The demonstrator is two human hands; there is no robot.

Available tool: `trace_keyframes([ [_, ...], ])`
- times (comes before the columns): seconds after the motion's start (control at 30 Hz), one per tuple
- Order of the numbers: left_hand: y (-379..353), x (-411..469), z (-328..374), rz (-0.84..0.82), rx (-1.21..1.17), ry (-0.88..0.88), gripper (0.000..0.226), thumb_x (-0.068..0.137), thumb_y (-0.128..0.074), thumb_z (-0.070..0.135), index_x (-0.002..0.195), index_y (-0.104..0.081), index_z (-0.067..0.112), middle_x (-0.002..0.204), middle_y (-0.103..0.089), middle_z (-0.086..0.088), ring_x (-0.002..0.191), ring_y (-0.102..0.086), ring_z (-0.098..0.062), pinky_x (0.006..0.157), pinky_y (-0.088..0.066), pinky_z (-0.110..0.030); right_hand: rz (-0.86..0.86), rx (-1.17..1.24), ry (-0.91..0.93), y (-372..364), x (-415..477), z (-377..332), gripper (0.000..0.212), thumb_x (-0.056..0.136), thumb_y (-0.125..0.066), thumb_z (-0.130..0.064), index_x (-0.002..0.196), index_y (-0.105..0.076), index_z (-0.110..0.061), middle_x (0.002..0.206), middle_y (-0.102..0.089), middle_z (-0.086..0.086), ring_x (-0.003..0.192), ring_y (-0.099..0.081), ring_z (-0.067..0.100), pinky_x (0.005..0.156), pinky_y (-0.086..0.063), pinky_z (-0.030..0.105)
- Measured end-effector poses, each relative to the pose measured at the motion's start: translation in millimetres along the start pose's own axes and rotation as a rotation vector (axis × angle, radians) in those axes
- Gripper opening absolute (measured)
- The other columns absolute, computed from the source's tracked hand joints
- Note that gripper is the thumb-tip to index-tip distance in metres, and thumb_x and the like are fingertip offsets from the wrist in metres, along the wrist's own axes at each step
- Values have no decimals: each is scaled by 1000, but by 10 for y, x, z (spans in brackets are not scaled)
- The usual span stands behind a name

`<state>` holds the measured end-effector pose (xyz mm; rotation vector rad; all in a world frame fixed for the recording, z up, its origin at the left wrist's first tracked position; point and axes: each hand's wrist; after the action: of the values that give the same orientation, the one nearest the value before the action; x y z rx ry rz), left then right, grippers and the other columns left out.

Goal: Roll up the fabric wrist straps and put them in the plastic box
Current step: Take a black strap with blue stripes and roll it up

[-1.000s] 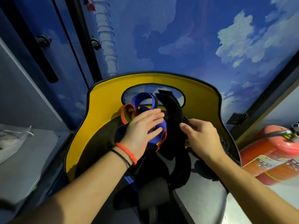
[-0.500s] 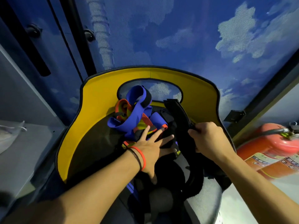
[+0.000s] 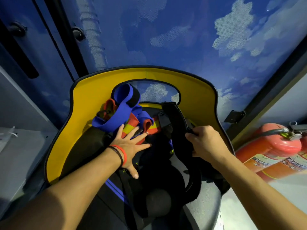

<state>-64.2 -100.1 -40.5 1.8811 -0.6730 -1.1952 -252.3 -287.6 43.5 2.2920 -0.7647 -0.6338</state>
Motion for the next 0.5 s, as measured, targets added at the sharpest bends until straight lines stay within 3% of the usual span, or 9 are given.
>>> trace_keyframes([
  [0.1, -30, -40, -170, 53, 7, 30, 128, 53, -66, 90, 156, -2, 49, 162, 31, 13, 149, 31, -26, 110, 17, -71, -52, 183, -98, -39, 45, -46, 32, 93, -68, -28, 86, -66, 3, 92, -69, 30, 83, -71, 45, 70, -59, 64],
  [0.27, 91, -55, -587, 203, 248, 91, 129, 62, -74, 75, 157, 8, 42, 162, 33, 6, 152, 22, -28, 114, 12, -70, -95, 360, -187, -55, 30, -98, 28, 98, -67, -20, 93, -67, 7, 83, -62, 18, 84, -72, 40, 76, -61, 57],
  [0.37, 182, -122, -735, 270, 364, 149, 117, 82, -76, 40, 157, 14, 39, 163, 32, -1, 154, 16, -26, 113, 8, -72, -110, 421, -112, -90, 23, -141, 25, 99, -65, -24, 89, -71, -3, 76, -63, 16, 67, -65, 27, 71, -61, 46],
  [0.43, 165, -197, -751, 324, 400, 191, 102, 92, -62, 15, 158, 12, 37, 163, 32, -3, 154, 16, -27, 114, 5, -71, -135, 488, -63, -98, 0, -210, 21, 101, -62, -26, 98, -73, -8, 86, -73, 15, 71, -66, 23, 65, -55, 35],
  [0.5, 111, -268, -775, 347, 394, 208, 101, 92, -56, 5, 157, 14, 38, 162, 34, -3, 153, 21, -29, 115, 6, -71, -151, 537, -29, -75, -42, -302, 21, 102, -60, -28, 108, -74, -14, 94, -78, 6, 74, -66, 19, 63, -49, 30],
])
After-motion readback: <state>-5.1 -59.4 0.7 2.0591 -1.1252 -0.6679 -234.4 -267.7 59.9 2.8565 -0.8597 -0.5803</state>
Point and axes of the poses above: each hand's wrist, its own x-axis towards the middle knuckle, its own y-axis out of the back of the hand, z = x × y
